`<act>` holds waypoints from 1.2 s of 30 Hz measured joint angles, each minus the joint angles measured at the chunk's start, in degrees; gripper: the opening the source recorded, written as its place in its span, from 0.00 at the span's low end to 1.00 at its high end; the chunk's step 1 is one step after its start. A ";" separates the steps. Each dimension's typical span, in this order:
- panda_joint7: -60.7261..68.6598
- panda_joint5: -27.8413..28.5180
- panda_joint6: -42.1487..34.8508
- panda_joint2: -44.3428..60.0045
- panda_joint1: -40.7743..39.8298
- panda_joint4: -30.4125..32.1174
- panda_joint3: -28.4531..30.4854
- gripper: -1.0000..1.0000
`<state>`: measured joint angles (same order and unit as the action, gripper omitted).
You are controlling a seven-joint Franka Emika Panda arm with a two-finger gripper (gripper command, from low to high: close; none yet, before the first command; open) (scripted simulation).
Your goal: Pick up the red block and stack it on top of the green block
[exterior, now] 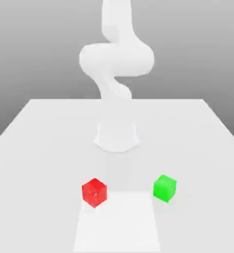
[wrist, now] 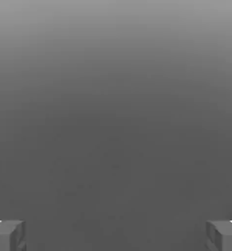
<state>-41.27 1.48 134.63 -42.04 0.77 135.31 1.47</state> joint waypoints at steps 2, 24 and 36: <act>4.36 1.44 2.79 3.73 0.77 3.33 1.63 0.50; 55.56 -4.86 33.70 44.21 5.50 30.87 14.41 0.50; 60.82 -12.03 39.37 51.13 -1.66 29.85 5.48 0.00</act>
<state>19.55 -10.55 174.00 9.09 -0.88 165.15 6.95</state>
